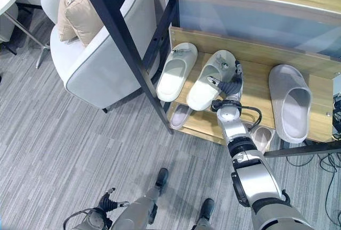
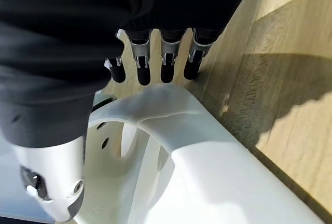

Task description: Arrange the slippers neatly on the shoe rack.

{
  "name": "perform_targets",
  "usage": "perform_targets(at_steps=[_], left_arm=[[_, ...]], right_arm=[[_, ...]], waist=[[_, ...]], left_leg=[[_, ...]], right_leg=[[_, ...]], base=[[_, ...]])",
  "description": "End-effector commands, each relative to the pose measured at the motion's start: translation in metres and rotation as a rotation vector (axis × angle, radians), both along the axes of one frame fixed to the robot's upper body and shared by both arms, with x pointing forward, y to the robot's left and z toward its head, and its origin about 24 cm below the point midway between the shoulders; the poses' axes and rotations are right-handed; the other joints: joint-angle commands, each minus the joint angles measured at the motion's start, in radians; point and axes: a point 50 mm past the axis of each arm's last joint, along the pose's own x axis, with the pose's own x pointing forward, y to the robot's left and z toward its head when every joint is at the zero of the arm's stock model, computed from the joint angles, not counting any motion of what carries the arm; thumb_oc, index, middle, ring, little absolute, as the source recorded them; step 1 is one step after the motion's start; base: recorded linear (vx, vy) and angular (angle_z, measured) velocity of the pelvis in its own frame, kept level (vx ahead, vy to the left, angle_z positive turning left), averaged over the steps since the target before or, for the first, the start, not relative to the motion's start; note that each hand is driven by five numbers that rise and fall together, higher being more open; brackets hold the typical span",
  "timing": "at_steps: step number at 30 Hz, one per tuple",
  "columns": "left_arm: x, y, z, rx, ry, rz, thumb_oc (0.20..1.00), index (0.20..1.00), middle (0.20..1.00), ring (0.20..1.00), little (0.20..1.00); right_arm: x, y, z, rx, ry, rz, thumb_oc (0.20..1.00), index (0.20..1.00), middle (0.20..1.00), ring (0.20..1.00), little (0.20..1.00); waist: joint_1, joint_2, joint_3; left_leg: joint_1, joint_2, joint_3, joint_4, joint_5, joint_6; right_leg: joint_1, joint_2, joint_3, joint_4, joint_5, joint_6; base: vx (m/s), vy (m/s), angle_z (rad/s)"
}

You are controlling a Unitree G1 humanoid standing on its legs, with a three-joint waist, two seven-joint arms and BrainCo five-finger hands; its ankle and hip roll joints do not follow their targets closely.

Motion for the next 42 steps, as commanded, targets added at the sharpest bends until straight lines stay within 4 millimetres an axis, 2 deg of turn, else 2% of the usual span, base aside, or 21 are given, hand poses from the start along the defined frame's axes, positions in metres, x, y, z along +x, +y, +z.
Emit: perform_targets(at_steps=[1, 5, 10, 14, 21, 31, 42], left_arm=[[0.000, -0.008, -0.003, 0.013, 0.028, -0.038, 1.000, 1.000, 1.000, 1.000, 1.000], [0.004, -0.009, -0.001, 0.008, 0.014, -0.038, 1.000, 1.000, 1.000, 1.000, 1.000], [0.010, -0.009, 0.001, 0.007, -0.010, -0.039, 1.000, 1.000, 1.000, 1.000, 1.000], [0.008, -0.006, 0.001, 0.016, -0.002, -0.032, 1.000, 1.000, 1.000, 1.000, 1.000], [0.005, -0.007, -0.001, 0.012, 0.012, -0.021, 1.000, 1.000, 1.000, 1.000, 1.000], [0.007, -0.010, -0.001, 0.020, 0.009, -0.011, 1.000, 1.000, 1.000, 1.000, 1.000], [-0.002, -0.010, -0.004, 0.028, 0.039, -0.001, 1.000, 1.000, 1.000, 1.000, 1.000]], right_arm=[[-0.001, -0.006, 0.016, -0.029, -0.074, 0.039, 1.000, 1.000, 1.000, 1.000, 1.000], [0.002, 0.005, 0.016, -0.004, -0.075, 0.061, 1.000, 1.000, 1.000, 1.000, 1.000], [0.004, 0.003, 0.027, -0.033, -0.097, 0.074, 1.000, 1.000, 1.000, 1.000, 1.000], [0.003, 0.003, 0.026, -0.040, -0.098, 0.084, 1.000, 1.000, 1.000, 1.000, 1.000], [-0.002, 0.012, 0.003, 0.006, -0.045, 0.092, 1.000, 1.000, 1.000, 1.000, 1.000], [0.002, 0.018, 0.001, 0.082, -0.045, 0.026, 1.000, 1.000, 1.000, 1.000, 1.000], [0.000, 0.006, -0.006, 0.120, -0.028, -0.040, 1.000, 1.000, 1.000, 1.000, 1.000]], waist=[[0.014, -0.013, -0.013], [0.016, -0.015, -0.007], [0.022, -0.016, 0.000], [0.025, -0.020, 0.004], [0.019, -0.029, 0.011], [0.023, -0.030, 0.000], [0.040, -0.033, -0.018]], left_leg=[[0.021, 0.022, 0.049, 0.010, -0.090, -0.058], [0.021, 0.023, 0.048, 0.010, -0.090, -0.058], [0.012, 0.018, 0.035, 0.010, -0.086, -0.061], [0.012, 0.017, 0.029, 0.010, -0.087, -0.061], [0.019, 0.015, 0.024, 0.010, -0.090, -0.059], [0.026, 0.014, 0.022, 0.010, -0.096, -0.056], [0.023, 0.000, 0.003, 0.010, -0.099, -0.055]], right_leg=[[-0.009, -0.084, 0.042, 0.005, 0.058, 0.069], [-0.009, -0.082, 0.041, 0.005, 0.055, 0.068], [-0.009, -0.083, 0.026, 0.005, 0.054, 0.069], [-0.002, -0.085, 0.015, 0.005, 0.051, 0.070], [0.011, -0.087, 0.003, 0.005, 0.048, 0.070], [0.019, -0.091, -0.002, 0.005, 0.046, 0.072], [0.034, -0.102, -0.038, 0.005, 0.043, 0.078]], base=[[0.00, 0.000, 0.00], [0.00, 0.000, 0.00], [0.00, 0.003, 0.04], [0.01, 0.008, 0.10], [0.00, 0.000, 0.00], [0.01, 0.017, 0.04], [0.02, 0.019, 0.08]])
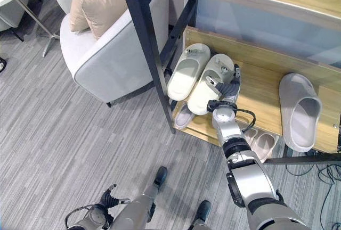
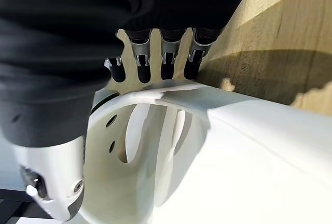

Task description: Arrange the slippers neatly on the shoe rack.

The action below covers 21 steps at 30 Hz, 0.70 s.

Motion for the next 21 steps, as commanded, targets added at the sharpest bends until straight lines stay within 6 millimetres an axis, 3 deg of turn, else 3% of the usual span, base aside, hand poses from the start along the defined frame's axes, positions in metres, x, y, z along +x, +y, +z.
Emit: perform_targets(at_steps=[1, 10, 21], left_arm=[[-0.008, -0.008, -0.006, 0.009, 0.049, 0.012, 1.000, 1.000, 1.000, 1.000, 1.000], [-0.018, -0.002, -0.008, 0.021, 0.073, 0.023, 1.000, 1.000, 1.000, 1.000, 1.000], [-0.020, 0.002, -0.008, 0.023, 0.072, 0.012, 1.000, 1.000, 1.000, 1.000, 1.000]], right_arm=[[0.000, -0.006, 0.007, -0.013, -0.043, -0.006, 1.000, 1.000, 1.000, 1.000, 1.000], [0.000, -0.035, 0.006, -0.044, 0.015, -0.085, 1.000, 1.000, 1.000, 1.000, 1.000], [0.006, -0.056, 0.038, -0.155, -0.021, -0.108, 1.000, 1.000, 1.000, 1.000, 1.000]], waist=[[0.032, -0.015, -0.017], [0.038, -0.017, -0.028], [0.041, -0.023, -0.031]], left_leg=[[0.019, 0.011, 0.074, 0.010, -0.118, -0.052], [0.019, 0.009, 0.070, 0.010, -0.120, -0.057], [0.008, 0.009, 0.065, 0.010, -0.115, -0.064]], right_leg=[[-0.011, -0.109, 0.036, 0.005, 0.046, 0.076], [-0.007, -0.112, 0.031, 0.005, 0.044, 0.078], [-0.011, -0.108, 0.022, 0.005, 0.041, 0.079]], base=[[0.02, 0.008, 0.05], [0.00, 0.000, 0.01], [0.00, -0.003, 0.02]])
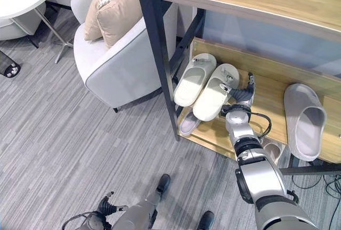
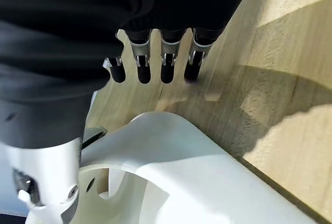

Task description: Arrange the slippers neatly on the shoe rack.

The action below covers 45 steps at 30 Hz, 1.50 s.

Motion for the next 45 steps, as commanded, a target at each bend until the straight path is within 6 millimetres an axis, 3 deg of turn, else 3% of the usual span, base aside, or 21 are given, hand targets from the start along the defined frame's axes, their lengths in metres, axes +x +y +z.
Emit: perform_targets(at_steps=[1, 11, 14, 18, 22, 23, 24, 26, 35, 36, 45], left_arm=[[-0.003, -0.001, -0.003, 0.016, 0.034, -0.001, 1.000, 1.000, 1.000, 1.000, 1.000], [-0.002, -0.001, -0.003, 0.022, 0.039, -0.034, 1.000, 1.000, 1.000, 1.000, 1.000], [-0.003, -0.004, -0.003, 0.015, 0.042, -0.031, 1.000, 1.000, 1.000, 1.000, 1.000], [0.000, -0.004, -0.003, 0.004, 0.032, 0.011, 1.000, 1.000, 1.000, 1.000, 1.000], [-0.005, -0.007, -0.005, -0.012, 0.050, 0.016, 1.000, 1.000, 1.000, 1.000, 1.000], [0.010, 0.001, 0.000, -0.010, 0.034, 0.061, 1.000, 1.000, 1.000, 1.000, 1.000], [0.017, 0.000, 0.003, -0.005, 0.010, 0.054, 1.000, 1.000, 1.000, 1.000, 1.000], [0.007, 0.000, -0.001, -0.018, 0.032, 0.067, 1.000, 1.000, 1.000, 1.000, 1.000], [0.001, 0.001, -0.003, -0.051, 0.059, 0.065, 1.000, 1.000, 1.000, 1.000, 1.000], [-0.002, 0.003, -0.003, -0.053, 0.065, 0.074, 1.000, 1.000, 1.000, 1.000, 1.000], [-0.005, 0.005, -0.004, -0.053, 0.068, 0.107, 1.000, 1.000, 1.000, 1.000, 1.000]], right_arm=[[0.009, -0.011, 0.044, -0.082, -0.116, -0.009, 1.000, 1.000, 1.000, 1.000, 1.000], [0.009, -0.028, 0.060, -0.173, -0.104, -0.057, 1.000, 1.000, 1.000, 1.000, 1.000], [0.006, -0.027, 0.068, -0.153, -0.177, -0.067, 1.000, 1.000, 1.000, 1.000, 1.000], [-0.003, -0.027, 0.077, -0.172, -0.284, -0.068, 1.000, 1.000, 1.000, 1.000, 1.000], [-0.018, -0.031, 0.073, -0.228, -0.324, -0.072, 1.000, 1.000, 1.000, 1.000, 1.000], [-0.021, -0.014, 0.078, -0.294, -0.367, 0.003, 1.000, 1.000, 1.000, 1.000, 1.000], [-0.020, -0.015, 0.077, -0.298, -0.349, -0.006, 1.000, 1.000, 1.000, 1.000, 1.000], [-0.026, -0.027, 0.079, -0.350, -0.343, -0.054, 1.000, 1.000, 1.000, 1.000, 1.000], [-0.047, -0.073, 0.052, -0.481, -0.153, -0.208, 1.000, 1.000, 1.000, 1.000, 1.000], [-0.049, -0.082, 0.038, -0.454, -0.074, -0.231, 1.000, 1.000, 1.000, 1.000, 1.000], [-0.055, -0.091, 0.001, -0.448, 0.115, -0.260, 1.000, 1.000, 1.000, 1.000, 1.000]], waist=[[0.020, -0.019, 0.016], [0.031, -0.023, 0.021], [0.025, -0.027, 0.020], [0.008, -0.027, 0.027], [-0.012, -0.021, 0.022], [-0.035, -0.019, 0.021], [-0.046, -0.017, 0.013], [-0.056, -0.014, -0.002], [-0.103, 0.010, -0.011], [-0.112, 0.016, -0.010], [-0.131, 0.020, -0.009]], left_leg=[[0.015, 0.024, 0.076, 0.010, -0.115, -0.065], [-0.004, 0.016, 0.060, 0.010, -0.110, -0.071], [0.000, 0.018, 0.059, 0.010, -0.112, -0.069], [0.017, 0.023, 0.068, 0.010, -0.119, -0.067], [0.033, 0.028, 0.079, 0.010, -0.123, -0.062], [0.050, 0.035, 0.092, 0.010, -0.132, -0.062], [0.051, 0.037, 0.099, 0.010, -0.133, -0.060], [0.061, 0.040, 0.109, 0.010, -0.137, -0.058], [0.095, 0.058, 0.154, 0.010, -0.145, -0.059], [0.098, 0.060, 0.165, 0.010, -0.145, -0.059], [0.112, 0.065, 0.184, 0.010, -0.148, -0.059]], right_leg=[[-0.012, -0.094, 0.035, 0.005, 0.041, 0.074], [-0.010, -0.096, 0.007, 0.005, 0.040, 0.078], [-0.006, -0.093, 0.009, 0.005, 0.038, 0.076], [0.004, -0.093, 0.020, 0.005, 0.036, 0.075], [0.014, -0.093, 0.027, 0.005, 0.035, 0.075], [0.021, -0.091, 0.041, 0.005, 0.033, 0.076], [0.016, -0.093, 0.045, 0.005, 0.036, 0.076], [0.017, -0.091, 0.055, 0.005, 0.034, 0.074], [0.020, -0.083, 0.094, 0.005, 0.032, 0.070], [0.016, -0.081, 0.105, 0.005, 0.033, 0.069], [0.015, -0.078, 0.120, 0.005, 0.037, 0.065]], base=[[0.01, -0.010, 0.16], [0.02, 0.004, 0.11], [0.01, 0.001, 0.00], [0.00, 0.000, 0.00], [0.01, -0.016, -0.02], [0.03, -0.009, -0.10], [0.04, -0.006, -0.17], [0.02, -0.036, -0.33], [0.00, -0.036, -0.15], [-0.01, -0.018, -0.16], [0.01, -0.016, -0.09]])
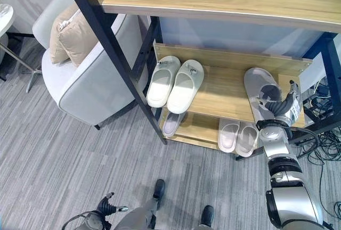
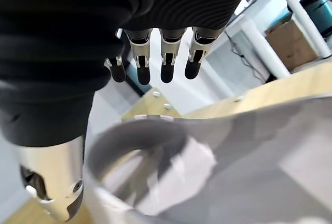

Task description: Arrange the slippers neatly on the shoe rack.

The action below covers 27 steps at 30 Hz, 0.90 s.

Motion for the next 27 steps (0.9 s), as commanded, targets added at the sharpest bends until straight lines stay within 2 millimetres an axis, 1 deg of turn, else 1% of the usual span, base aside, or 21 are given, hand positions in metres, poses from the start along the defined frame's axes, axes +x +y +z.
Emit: perform_targets(at_steps=[1, 8, 10, 11, 12, 14, 15, 16, 17, 18, 21, 22, 23, 25, 27], left_arm=[[-0.002, 0.002, -0.002, 0.019, 0.041, 0.026, 1.000, 1.000, 1.000, 1.000, 1.000], [-0.005, 0.005, -0.003, 0.016, 0.055, 0.059, 1.000, 1.000, 1.000, 1.000, 1.000], [-0.006, 0.007, -0.003, 0.020, 0.060, 0.068, 1.000, 1.000, 1.000, 1.000, 1.000], [-0.006, 0.008, -0.003, 0.020, 0.063, 0.073, 1.000, 1.000, 1.000, 1.000, 1.000], [-0.009, 0.008, -0.004, 0.019, 0.071, 0.081, 1.000, 1.000, 1.000, 1.000, 1.000], [-0.009, 0.009, -0.004, 0.020, 0.070, 0.084, 1.000, 1.000, 1.000, 1.000, 1.000], [-0.008, 0.009, -0.003, 0.023, 0.068, 0.083, 1.000, 1.000, 1.000, 1.000, 1.000], [-0.007, 0.010, -0.003, 0.023, 0.067, 0.085, 1.000, 1.000, 1.000, 1.000, 1.000], [-0.006, 0.009, -0.003, 0.024, 0.064, 0.083, 1.000, 1.000, 1.000, 1.000, 1.000], [-0.006, 0.010, -0.003, 0.025, 0.063, 0.081, 1.000, 1.000, 1.000, 1.000, 1.000], [-0.001, 0.009, -0.001, 0.030, 0.054, 0.068, 1.000, 1.000, 1.000, 1.000, 1.000], [0.000, 0.009, -0.001, 0.031, 0.050, 0.066, 1.000, 1.000, 1.000, 1.000, 1.000], [0.003, 0.009, 0.000, 0.031, 0.044, 0.060, 1.000, 1.000, 1.000, 1.000, 1.000], [0.005, 0.009, 0.001, 0.034, 0.038, 0.055, 1.000, 1.000, 1.000, 1.000, 1.000], [0.008, 0.009, 0.001, 0.035, 0.034, 0.052, 1.000, 1.000, 1.000, 1.000, 1.000]], right_arm=[[0.004, -0.003, 0.009, -0.034, -0.003, -0.001, 1.000, 1.000, 1.000, 1.000, 1.000], [0.012, 0.008, -0.014, 0.103, 0.107, 0.047, 1.000, 1.000, 1.000, 1.000, 1.000], [0.018, 0.016, -0.018, 0.137, 0.132, 0.079, 1.000, 1.000, 1.000, 1.000, 1.000], [0.019, 0.019, -0.018, 0.135, 0.141, 0.089, 1.000, 1.000, 1.000, 1.000, 1.000], [0.021, 0.023, -0.024, 0.134, 0.181, 0.099, 1.000, 1.000, 1.000, 1.000, 1.000], [0.020, 0.023, -0.030, 0.120, 0.238, 0.094, 1.000, 1.000, 1.000, 1.000, 1.000], [0.021, 0.023, -0.030, 0.116, 0.252, 0.092, 0.576, 0.576, 0.576, 0.576, 0.576], [0.019, 0.023, -0.035, 0.097, 0.298, 0.091, 0.228, 0.228, 0.228, 0.228, 0.228], [0.018, 0.022, -0.037, 0.085, 0.321, 0.083, 0.200, 0.200, 0.200, 0.200, 0.200], [0.018, 0.021, -0.038, 0.065, 0.345, 0.076, 0.200, 0.200, 0.200, 0.200, 0.200], [0.008, 0.017, -0.053, -0.046, 0.508, 0.049, 0.200, 0.200, 0.200, 0.200, 0.200], [0.008, 0.017, -0.054, -0.068, 0.522, 0.053, 0.200, 0.200, 0.200, 0.200, 0.200], [0.004, 0.017, -0.059, -0.114, 0.567, 0.050, 0.200, 0.200, 0.200, 0.200, 0.200], [0.002, 0.017, -0.063, -0.161, 0.603, 0.055, 0.200, 0.200, 0.200, 0.200, 0.200], [0.002, 0.018, -0.063, -0.194, 0.599, 0.056, 0.200, 0.200, 0.200, 0.200, 0.200]], waist=[[0.022, -0.024, -0.015], [0.015, -0.036, -0.008], [0.013, -0.042, -0.004], [0.013, -0.045, -0.003], [0.012, -0.053, -0.002], [0.013, -0.057, -0.002], [0.013, -0.059, -0.002], [0.013, -0.062, -0.002], [0.014, -0.064, -0.001], [0.014, -0.066, -0.002], [0.018, -0.070, -0.003], [0.019, -0.071, -0.003], [0.021, -0.071, -0.003], [0.021, -0.071, -0.003], [0.020, -0.070, -0.004]], left_leg=[[0.045, 0.041, 0.103, 0.011, -0.140, -0.039], [0.042, 0.040, 0.113, 0.011, -0.138, -0.038], [0.039, 0.040, 0.113, 0.011, -0.135, -0.039], [0.038, 0.040, 0.113, 0.011, -0.135, -0.039], [0.038, 0.042, 0.116, 0.011, -0.136, -0.038], [0.040, 0.042, 0.118, 0.011, -0.135, -0.038], [0.039, 0.042, 0.118, 0.011, -0.135, -0.038], [0.041, 0.042, 0.119, 0.011, -0.135, -0.038], [0.041, 0.042, 0.119, 0.011, -0.135, -0.038], [0.042, 0.042, 0.120, 0.011, -0.135, -0.038], [0.041, 0.042, 0.118, 0.011, -0.133, -0.038], [0.041, 0.042, 0.119, 0.011, -0.133, -0.038], [0.041, 0.041, 0.118, 0.011, -0.133, -0.038], [0.040, 0.041, 0.118, 0.011, -0.132, -0.038], [0.041, 0.042, 0.120, 0.011, -0.132, -0.038]], right_leg=[[-0.011, -0.078, 0.041, 0.005, 0.032, 0.064], [-0.020, -0.079, 0.041, 0.005, 0.042, 0.064], [-0.022, -0.079, 0.039, 0.005, 0.045, 0.063], [-0.022, -0.078, 0.041, 0.005, 0.045, 0.063], [-0.021, -0.077, 0.042, 0.005, 0.047, 0.062], [-0.021, -0.077, 0.042, 0.005, 0.048, 0.062], [-0.020, -0.077, 0.042, 0.005, 0.049, 0.062], [-0.019, -0.077, 0.042, 0.005, 0.049, 0.061], [-0.019, -0.077, 0.041, 0.005, 0.049, 0.061], [-0.019, -0.077, 0.041, 0.005, 0.050, 0.062], [-0.018, -0.079, 0.041, 0.005, 0.052, 0.064], [-0.018, -0.079, 0.042, 0.005, 0.053, 0.064], [-0.018, -0.079, 0.042, 0.005, 0.053, 0.064], [-0.018, -0.079, 0.044, 0.005, 0.054, 0.065], [-0.020, -0.079, 0.048, 0.005, 0.055, 0.066]], base=[[0.01, -0.002, -0.04], [0.01, 0.003, -0.04], [0.00, 0.000, 0.00], [0.00, 0.000, 0.00], [0.00, 0.000, 0.00], [0.00, 0.000, 0.00], [0.00, 0.000, 0.00], [0.00, 0.000, 0.00], [0.00, 0.000, 0.00], [0.00, 0.000, 0.00], [0.00, 0.000, 0.00], [0.00, 0.000, 0.00], [0.00, 0.000, 0.00], [0.00, 0.000, 0.00], [0.00, 0.000, 0.00]])
